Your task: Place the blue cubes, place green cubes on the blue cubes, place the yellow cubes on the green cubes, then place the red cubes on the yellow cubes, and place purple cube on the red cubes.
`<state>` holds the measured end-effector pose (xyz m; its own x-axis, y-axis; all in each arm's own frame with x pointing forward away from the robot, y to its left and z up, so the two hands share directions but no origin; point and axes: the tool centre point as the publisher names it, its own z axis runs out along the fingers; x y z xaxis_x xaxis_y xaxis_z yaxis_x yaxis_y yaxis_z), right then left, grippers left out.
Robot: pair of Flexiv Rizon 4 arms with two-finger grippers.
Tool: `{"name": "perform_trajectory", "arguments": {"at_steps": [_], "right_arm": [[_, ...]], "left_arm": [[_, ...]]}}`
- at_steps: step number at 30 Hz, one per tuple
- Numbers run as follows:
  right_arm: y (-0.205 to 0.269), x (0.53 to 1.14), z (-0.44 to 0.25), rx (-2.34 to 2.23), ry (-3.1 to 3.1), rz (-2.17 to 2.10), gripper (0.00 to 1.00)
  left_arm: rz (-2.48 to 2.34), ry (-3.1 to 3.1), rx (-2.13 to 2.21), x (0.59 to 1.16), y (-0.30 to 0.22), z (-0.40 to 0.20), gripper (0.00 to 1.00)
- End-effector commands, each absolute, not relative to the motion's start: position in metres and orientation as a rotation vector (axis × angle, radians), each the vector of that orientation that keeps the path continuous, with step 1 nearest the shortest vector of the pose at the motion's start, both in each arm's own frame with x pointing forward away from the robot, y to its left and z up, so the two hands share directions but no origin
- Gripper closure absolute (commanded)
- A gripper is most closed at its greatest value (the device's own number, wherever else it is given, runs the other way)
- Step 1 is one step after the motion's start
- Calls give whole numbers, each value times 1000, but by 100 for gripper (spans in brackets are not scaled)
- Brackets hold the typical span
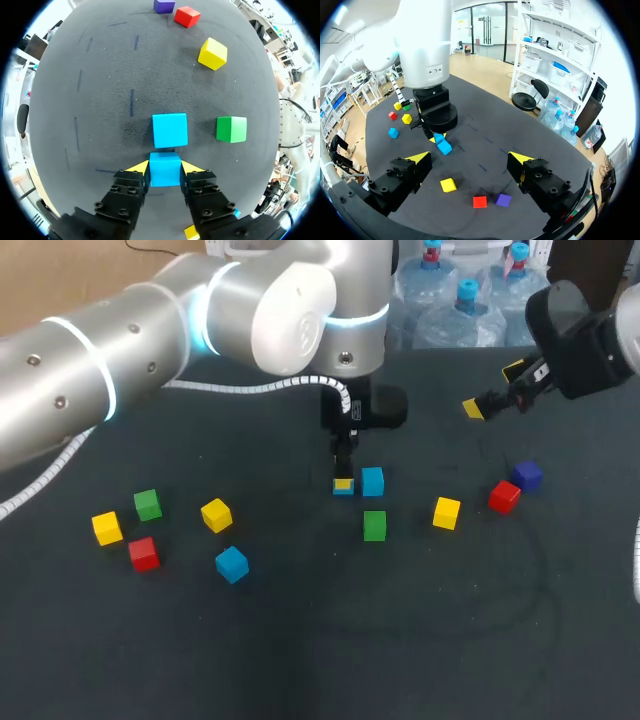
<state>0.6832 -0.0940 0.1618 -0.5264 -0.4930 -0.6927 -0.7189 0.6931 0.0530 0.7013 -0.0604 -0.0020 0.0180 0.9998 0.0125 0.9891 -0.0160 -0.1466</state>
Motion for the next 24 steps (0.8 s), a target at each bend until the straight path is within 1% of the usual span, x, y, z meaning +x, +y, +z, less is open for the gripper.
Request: {"name": "perform_trajectory", "arguments": {"at_steps": [1, 24], "right_arm": [[-94, 681, 163, -919, 2238, 433, 0], [-94, 681, 163, -919, 2238, 433, 0]], "left_arm": [[149, -2117, -2144, 704, -62, -3, 100], [174, -2138, -2115, 700, -64, -3, 100]]}}
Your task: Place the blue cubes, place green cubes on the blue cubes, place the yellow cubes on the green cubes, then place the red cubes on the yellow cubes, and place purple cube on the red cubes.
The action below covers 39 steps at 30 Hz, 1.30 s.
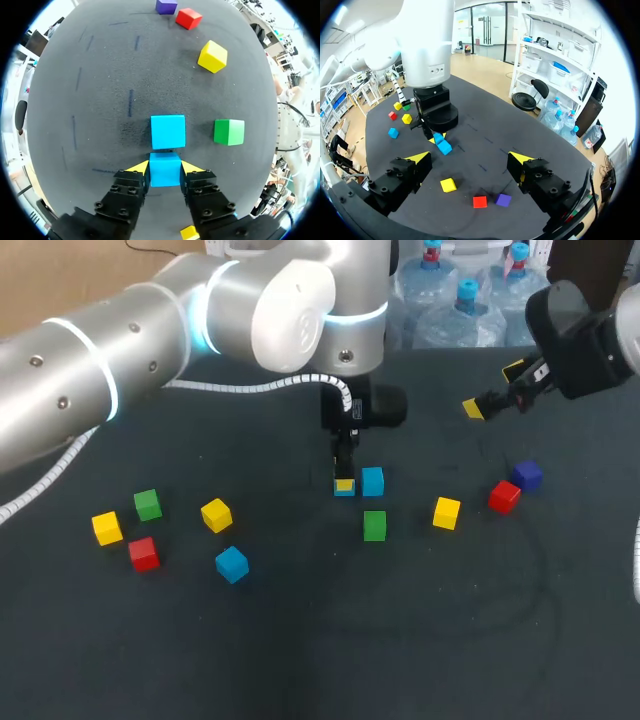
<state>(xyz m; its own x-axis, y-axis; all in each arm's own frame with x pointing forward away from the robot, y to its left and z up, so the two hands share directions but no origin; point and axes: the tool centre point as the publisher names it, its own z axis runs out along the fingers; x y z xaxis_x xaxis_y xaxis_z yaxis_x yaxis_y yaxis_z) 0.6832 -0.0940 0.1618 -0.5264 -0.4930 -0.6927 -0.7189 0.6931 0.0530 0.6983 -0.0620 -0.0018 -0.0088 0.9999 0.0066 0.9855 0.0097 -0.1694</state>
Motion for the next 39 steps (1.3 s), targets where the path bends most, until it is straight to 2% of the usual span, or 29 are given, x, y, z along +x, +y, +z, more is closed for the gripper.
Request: {"name": "perform_trajectory", "arguments": {"at_steps": [1, 8, 9, 10, 11, 22, 39], "right_arm": [[-94, 681, 163, -919, 2238, 433, 0], [-94, 681, 163, -919, 2238, 433, 0], [-94, 681, 163, -919, 2238, 433, 0], [-94, 681, 163, -919, 2238, 433, 0], [-94, 681, 163, -919, 2238, 433, 0], [-94, 681, 163, -919, 2238, 433, 0], [-94, 681, 163, -919, 2238, 433, 0]], "left_arm": [[173, -2138, -2116, 700, -64, -3, 100], [161, -2130, -2118, 701, -63, -3, 100], [162, -2130, -2118, 701, -63, -3, 80], [153, -2130, -2116, 701, -64, -3, 24], [154, -2128, -2117, 701, -64, -3, 0], [171, -2156, -2114, 703, -59, 4, 0], [96, -2209, -2066, 691, -11, 35, 0]]}}
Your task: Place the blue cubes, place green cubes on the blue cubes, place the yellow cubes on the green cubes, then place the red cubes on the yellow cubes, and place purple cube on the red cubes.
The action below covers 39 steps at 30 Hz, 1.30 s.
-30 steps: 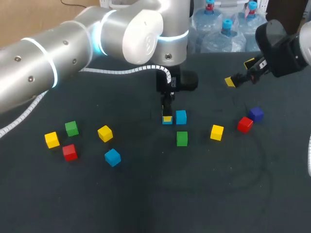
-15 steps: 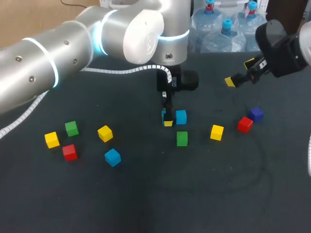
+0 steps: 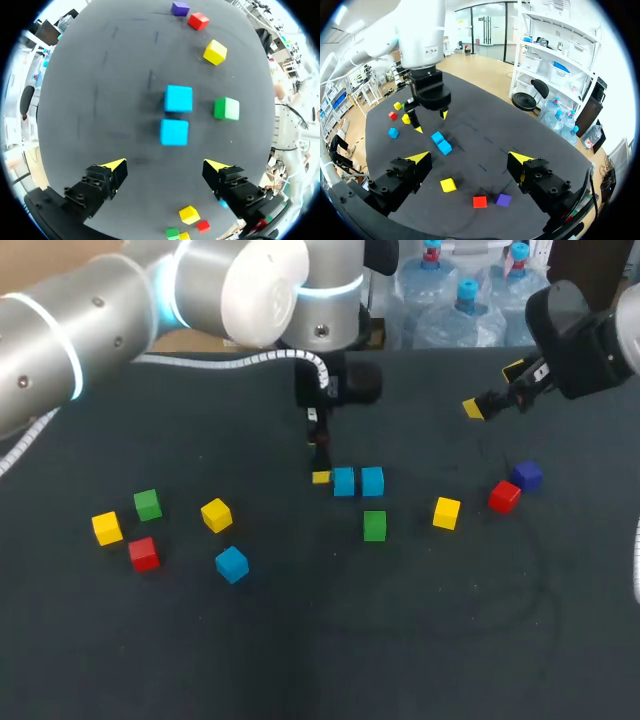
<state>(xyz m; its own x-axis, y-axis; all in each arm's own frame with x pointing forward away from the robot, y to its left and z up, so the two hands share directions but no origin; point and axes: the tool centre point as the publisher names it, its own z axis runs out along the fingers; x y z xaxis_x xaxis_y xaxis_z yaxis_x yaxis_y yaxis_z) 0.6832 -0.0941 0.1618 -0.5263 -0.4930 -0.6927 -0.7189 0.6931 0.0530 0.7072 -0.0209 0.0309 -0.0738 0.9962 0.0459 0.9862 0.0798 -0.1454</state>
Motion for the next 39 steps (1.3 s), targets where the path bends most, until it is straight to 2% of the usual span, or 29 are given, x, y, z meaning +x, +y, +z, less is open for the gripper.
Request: {"name": "perform_trajectory", "arguments": {"at_steps": [1, 20, 39], "right_arm": [[-94, 681, 163, -919, 2238, 433, 0], [-94, 681, 163, -919, 2238, 433, 0], [-94, 681, 163, -919, 2238, 433, 0]], "left_arm": [[94, -2193, -2072, 688, -8, 35, 0], [133, -1991, -2329, 640, 63, 57, 0], [69, -1846, -2504, 572, 91, 58, 0]]}}
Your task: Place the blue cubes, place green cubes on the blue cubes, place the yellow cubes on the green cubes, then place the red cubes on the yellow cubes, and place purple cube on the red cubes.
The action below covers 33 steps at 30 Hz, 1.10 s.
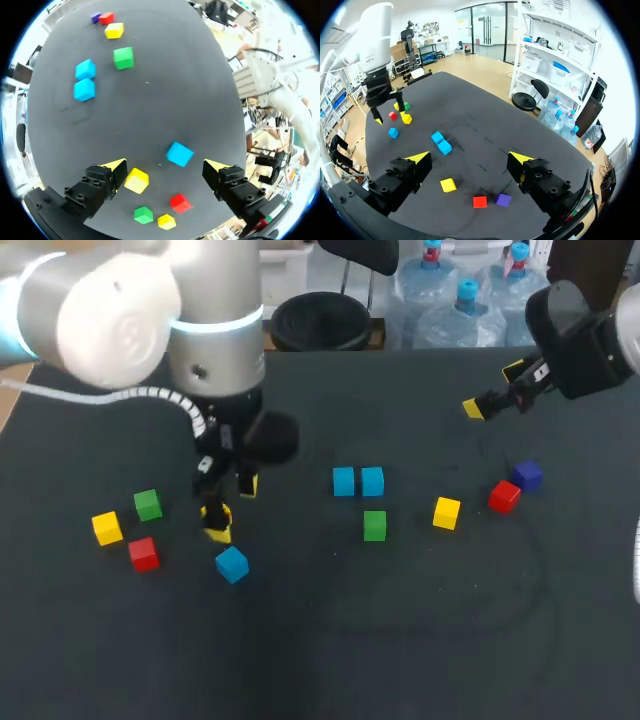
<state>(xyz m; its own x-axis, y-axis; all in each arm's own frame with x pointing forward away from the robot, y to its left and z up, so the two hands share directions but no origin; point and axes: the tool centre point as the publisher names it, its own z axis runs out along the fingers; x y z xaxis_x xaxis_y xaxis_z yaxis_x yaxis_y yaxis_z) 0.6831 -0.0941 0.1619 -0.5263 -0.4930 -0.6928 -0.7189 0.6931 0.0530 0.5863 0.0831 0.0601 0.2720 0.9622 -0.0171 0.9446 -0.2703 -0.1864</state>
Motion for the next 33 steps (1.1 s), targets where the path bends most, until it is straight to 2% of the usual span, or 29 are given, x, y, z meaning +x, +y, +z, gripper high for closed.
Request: {"name": "perform_trajectory", "arguments": {"at_steps": [1, 20, 33], "right_arm": [[-94, 681, 163, -919, 2238, 433, 0], [-94, 681, 163, -919, 2238, 433, 0], [-94, 681, 163, -919, 2238, 433, 0]], "left_arm": [[82, -1842, -2515, 569, 93, 57, 0], [11, -1651, -2672, 542, 82, 28, 0], [-75, -1652, -2559, 550, 88, 17, 0]]}}
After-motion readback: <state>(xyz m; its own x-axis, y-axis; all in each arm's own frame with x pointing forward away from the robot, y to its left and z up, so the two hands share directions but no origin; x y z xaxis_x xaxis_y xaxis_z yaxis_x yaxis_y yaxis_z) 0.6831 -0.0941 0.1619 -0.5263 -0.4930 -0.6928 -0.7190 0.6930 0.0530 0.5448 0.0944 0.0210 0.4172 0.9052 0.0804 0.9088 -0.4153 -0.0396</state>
